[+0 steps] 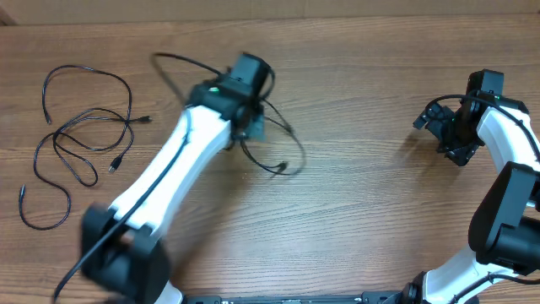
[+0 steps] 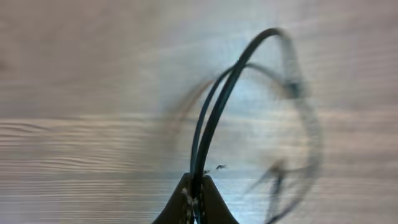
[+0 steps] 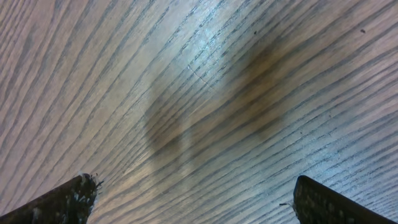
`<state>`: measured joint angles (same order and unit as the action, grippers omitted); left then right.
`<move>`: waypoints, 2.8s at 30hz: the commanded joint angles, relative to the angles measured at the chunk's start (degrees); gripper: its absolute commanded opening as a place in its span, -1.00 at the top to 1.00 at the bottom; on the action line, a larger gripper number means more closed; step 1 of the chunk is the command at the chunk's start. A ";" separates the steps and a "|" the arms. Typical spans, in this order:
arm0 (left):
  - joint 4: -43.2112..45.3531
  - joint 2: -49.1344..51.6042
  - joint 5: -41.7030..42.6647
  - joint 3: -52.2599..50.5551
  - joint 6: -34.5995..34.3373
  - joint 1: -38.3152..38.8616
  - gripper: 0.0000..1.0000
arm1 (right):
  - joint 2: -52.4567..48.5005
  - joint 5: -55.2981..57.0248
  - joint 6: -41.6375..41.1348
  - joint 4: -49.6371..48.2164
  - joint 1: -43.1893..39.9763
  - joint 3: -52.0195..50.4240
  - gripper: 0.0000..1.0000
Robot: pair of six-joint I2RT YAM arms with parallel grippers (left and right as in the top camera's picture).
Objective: Untangle cables
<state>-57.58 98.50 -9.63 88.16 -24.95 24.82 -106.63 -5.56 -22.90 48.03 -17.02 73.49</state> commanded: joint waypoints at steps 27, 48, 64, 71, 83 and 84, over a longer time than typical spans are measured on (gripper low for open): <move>8.39 -11.04 48.11 1.14 4.92 -24.41 0.92 | 0.11 0.35 -0.26 -0.22 -0.15 -0.22 -1.00; 9.16 -10.75 55.43 1.11 -2.78 -29.14 0.92 | 0.11 0.35 -0.26 -0.22 -0.15 -0.22 -1.00; -0.24 -10.64 -9.73 1.07 -1.99 -29.75 0.92 | 0.11 0.35 -0.26 -0.22 -0.15 -0.22 -1.00; -0.26 -9.40 -20.72 1.01 -6.54 -31.45 0.92 | 0.11 0.35 -0.26 -0.22 -0.15 -0.22 -1.00; -0.61 0.35 -13.55 0.87 -6.29 -31.93 -0.40 | 0.11 0.35 -0.26 -0.22 -0.15 -0.22 -1.00; -0.46 0.44 -11.69 0.87 -5.77 -31.93 -0.46 | 0.11 0.35 -0.26 -0.22 -0.15 -0.22 -1.00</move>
<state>-58.28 98.37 -24.93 88.53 -30.37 -7.01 -106.63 -5.54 -22.90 48.01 -17.02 73.47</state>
